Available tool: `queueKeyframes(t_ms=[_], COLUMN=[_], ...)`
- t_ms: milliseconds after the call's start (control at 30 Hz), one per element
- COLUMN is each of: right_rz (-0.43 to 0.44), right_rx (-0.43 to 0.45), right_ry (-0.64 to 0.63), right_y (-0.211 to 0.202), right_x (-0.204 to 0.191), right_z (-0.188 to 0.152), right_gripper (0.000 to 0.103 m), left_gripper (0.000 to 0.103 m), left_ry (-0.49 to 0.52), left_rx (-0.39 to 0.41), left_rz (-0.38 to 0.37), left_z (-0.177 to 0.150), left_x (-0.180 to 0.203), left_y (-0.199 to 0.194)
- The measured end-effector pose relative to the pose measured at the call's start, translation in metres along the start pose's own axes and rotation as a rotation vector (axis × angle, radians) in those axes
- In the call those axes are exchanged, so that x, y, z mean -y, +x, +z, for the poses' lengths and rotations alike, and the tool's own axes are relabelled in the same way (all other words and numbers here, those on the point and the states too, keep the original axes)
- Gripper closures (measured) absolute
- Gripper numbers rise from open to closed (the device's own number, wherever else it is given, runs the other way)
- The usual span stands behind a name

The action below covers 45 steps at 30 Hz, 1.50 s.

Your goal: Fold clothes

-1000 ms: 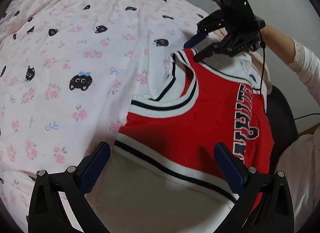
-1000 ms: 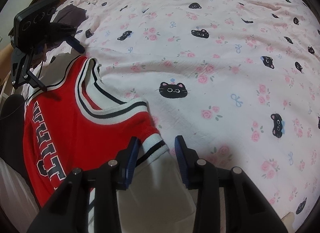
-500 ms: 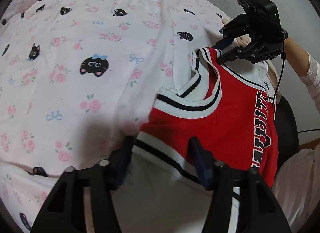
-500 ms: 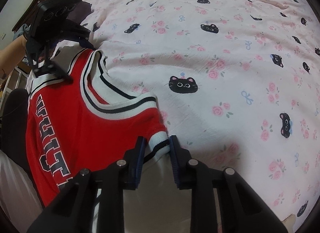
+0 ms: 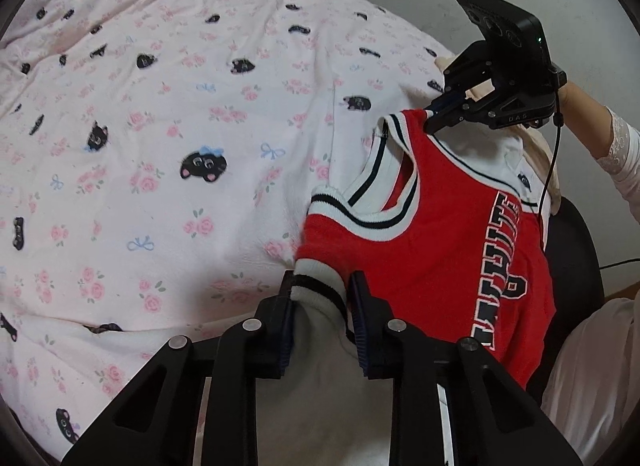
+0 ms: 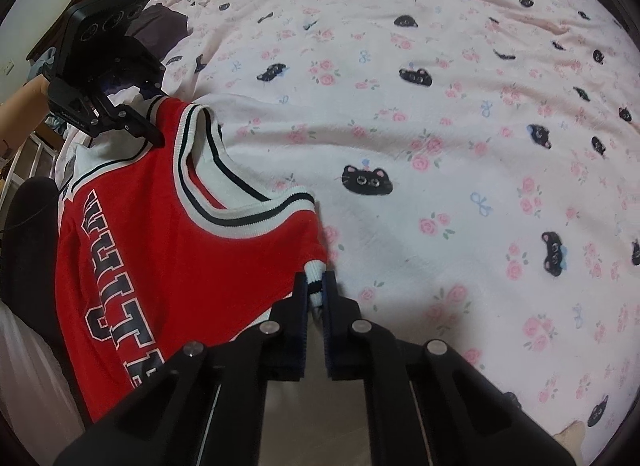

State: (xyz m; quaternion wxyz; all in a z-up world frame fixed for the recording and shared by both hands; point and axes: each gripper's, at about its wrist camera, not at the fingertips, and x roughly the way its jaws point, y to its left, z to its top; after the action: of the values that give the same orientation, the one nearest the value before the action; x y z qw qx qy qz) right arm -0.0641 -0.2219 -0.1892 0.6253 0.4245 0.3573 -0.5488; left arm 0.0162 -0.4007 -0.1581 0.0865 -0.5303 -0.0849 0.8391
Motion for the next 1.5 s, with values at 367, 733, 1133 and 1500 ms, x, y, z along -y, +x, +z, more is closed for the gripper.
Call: queueKeyframes(t_ms=[367,733,1133,1500], right_rz=[-0.073,-0.172,-0.362,-0.602], right_rx=[0.089,0.115,0.125,0.032], right_ry=[-0.001,0.033,0.15,0.248], right_y=[-0.036,-0.032,-0.011,0.017], right_x=[0.001,0.012,0.049,0.078], right_z=[0.013,0.027,0.064,0.068], right_gripper=[0.096,0.096,0.097,0.063], left_gripper=[0.095,0.097,0.097,0.039], left_ry=[-0.076,-0.176,-0.224,-0.302], left_rx=[0.056,0.125,0.168,0.159], left_rz=[0.035,0.17,0.375,0.617], left_z=[0.01,0.026,0.048,0.034], left_x=[-0.012,-0.031,-0.048,-0.058], left_y=[-0.01,-0.016,0.003,0.015])
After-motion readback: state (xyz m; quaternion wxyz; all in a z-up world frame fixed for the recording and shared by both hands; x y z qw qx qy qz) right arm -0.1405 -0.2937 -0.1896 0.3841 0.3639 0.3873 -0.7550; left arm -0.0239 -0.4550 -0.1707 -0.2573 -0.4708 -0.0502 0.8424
